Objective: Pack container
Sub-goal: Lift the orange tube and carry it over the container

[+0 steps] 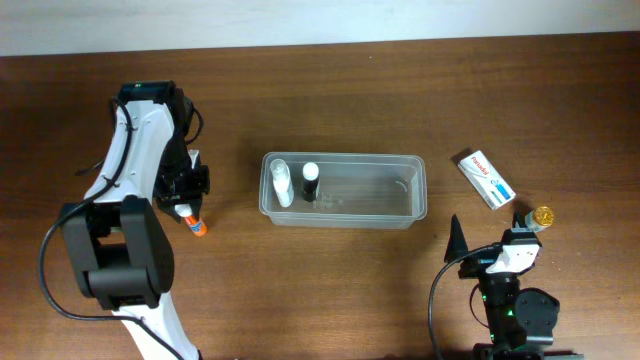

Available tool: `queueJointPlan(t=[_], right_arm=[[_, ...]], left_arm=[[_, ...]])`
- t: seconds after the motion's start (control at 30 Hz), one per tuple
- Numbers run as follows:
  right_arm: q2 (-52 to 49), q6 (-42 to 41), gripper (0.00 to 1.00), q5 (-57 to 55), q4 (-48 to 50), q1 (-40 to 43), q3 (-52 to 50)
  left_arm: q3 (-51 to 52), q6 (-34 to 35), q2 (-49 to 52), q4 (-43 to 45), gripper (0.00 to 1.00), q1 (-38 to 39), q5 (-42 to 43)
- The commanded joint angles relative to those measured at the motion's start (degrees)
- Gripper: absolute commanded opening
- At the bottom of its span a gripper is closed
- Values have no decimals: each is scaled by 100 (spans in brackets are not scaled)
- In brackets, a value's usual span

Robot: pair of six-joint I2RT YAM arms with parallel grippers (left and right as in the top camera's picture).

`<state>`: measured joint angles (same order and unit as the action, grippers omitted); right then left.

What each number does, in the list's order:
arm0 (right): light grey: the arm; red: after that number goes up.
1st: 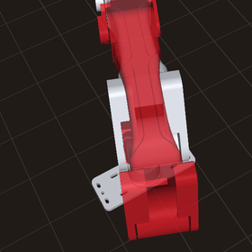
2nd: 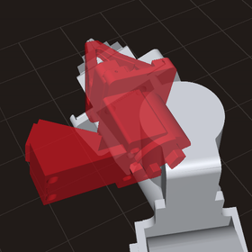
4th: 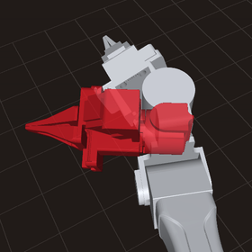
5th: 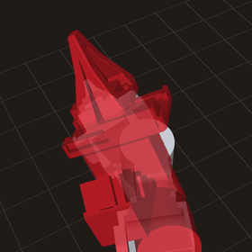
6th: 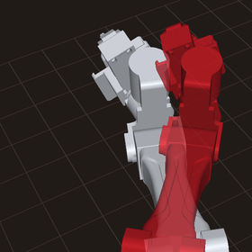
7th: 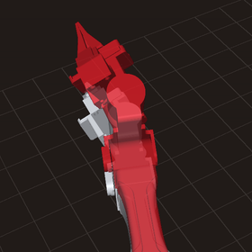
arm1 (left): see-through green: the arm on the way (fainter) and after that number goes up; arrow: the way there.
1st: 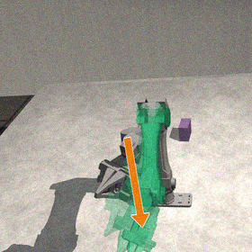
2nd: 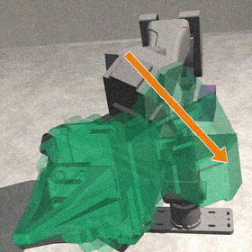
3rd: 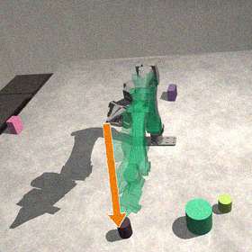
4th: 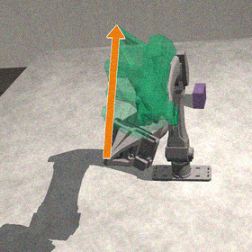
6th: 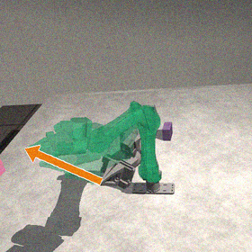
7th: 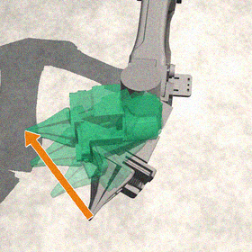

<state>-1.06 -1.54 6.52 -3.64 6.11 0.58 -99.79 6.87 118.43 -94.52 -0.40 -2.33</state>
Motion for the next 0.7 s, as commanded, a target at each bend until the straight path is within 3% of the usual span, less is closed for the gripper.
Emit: queueJointPlan(t=[0.0,0.33,0.67], right_arm=[[15,-39,98,-31,-37,-9,-26],[15,-39,98,-31,-37,-9,-26],[15,-39,98,-31,-37,-9,-26]], left_arm=[[20,-9,-133,52,25,-20,-44],[-323,280,-1274,96,25,-13,2],[-474,468,-2463,184,25,245,1626]])
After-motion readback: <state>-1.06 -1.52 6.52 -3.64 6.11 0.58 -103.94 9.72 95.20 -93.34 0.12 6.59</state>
